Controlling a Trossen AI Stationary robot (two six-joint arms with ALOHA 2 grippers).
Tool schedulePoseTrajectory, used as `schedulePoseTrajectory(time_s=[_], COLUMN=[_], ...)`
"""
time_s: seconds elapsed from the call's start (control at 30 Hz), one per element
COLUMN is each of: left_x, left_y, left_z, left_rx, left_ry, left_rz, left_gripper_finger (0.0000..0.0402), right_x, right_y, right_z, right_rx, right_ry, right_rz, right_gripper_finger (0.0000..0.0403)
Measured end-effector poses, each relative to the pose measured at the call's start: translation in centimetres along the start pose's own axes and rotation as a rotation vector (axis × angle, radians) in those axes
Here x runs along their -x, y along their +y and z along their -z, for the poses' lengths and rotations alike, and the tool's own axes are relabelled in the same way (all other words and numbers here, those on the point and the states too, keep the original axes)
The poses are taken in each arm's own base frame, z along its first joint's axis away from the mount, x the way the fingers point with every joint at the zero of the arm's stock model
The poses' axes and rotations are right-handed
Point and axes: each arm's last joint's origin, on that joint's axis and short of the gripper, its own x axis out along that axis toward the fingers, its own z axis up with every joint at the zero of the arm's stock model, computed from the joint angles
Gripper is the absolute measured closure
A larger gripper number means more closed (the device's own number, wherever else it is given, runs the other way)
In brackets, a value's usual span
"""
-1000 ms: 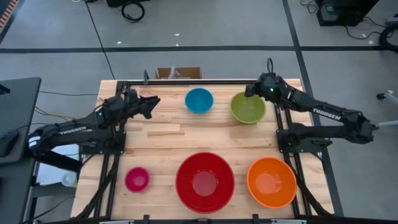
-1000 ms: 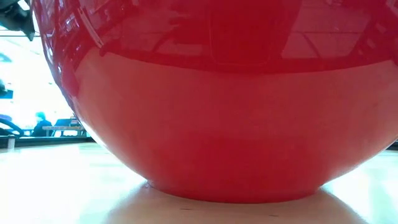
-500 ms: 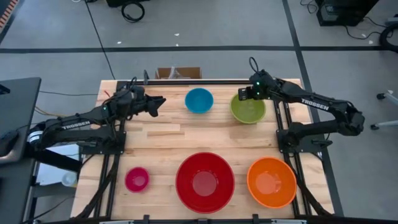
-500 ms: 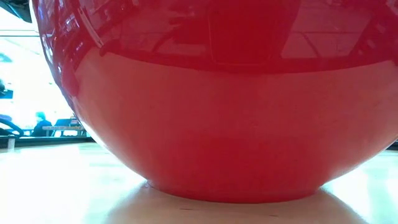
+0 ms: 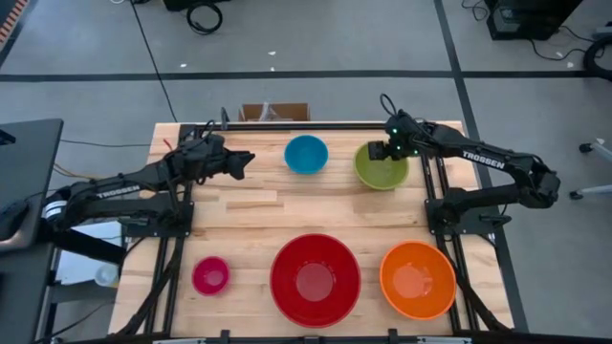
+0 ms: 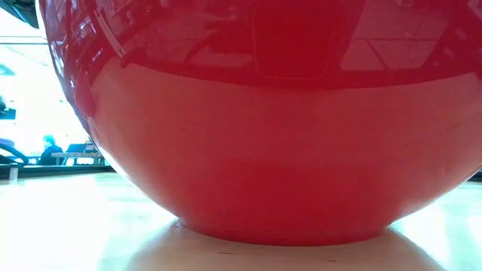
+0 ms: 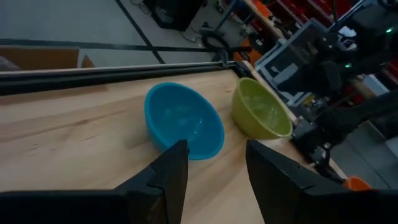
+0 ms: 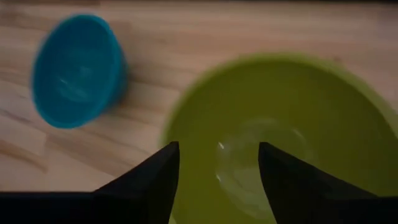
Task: Nest bowls inside each other
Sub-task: Stack the orange bowl on top of the red bowl
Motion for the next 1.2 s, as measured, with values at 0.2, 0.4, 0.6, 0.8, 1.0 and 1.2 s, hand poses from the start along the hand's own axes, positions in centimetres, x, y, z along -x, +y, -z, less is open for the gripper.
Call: schedulePoseTrajectory(time_s=[0.2,0.4,0.6,0.8,1.0,1.2], left_x=[-0.7,-1.3,-1.3,-1.3,-1.9,-2.3], left_y=[0.1,0.0,-0.3,-0.6,-0.6,-1.3], left_z=[0.4,0.5,0.2,-0.1,0.1,0.8], left_rx=[-0.005,-0.006,-0.001,-0.006,-0.024,-0.031], left_ry=[0.038,0.064,0.030,-0.002,0.009,0.040], left_rz=[-0.009,0.022,0.060,0.088,0.081,0.119], left_gripper_finger=[0.0237,0.0237,0.0237,0.0237,0.0237,0.0237], right_x=[0.0,0.1,0.7,3.8,3.7,1.9], right_y=[-0.7,-1.1,-0.9,1.8,0.7,0.4], right_z=[0.6,1.1,0.8,-2.3,-3.9,-3.2], right_rx=[0.002,-0.004,-0.002,0.028,0.077,0.099], right_ry=[0.068,0.111,0.128,0.000,0.030,0.200], right_rz=[0.069,0.112,0.129,0.075,0.307,0.350], right_gripper_finger=[0.0191,0.0192,0.0192,0.0192,0.0193,0.0193])
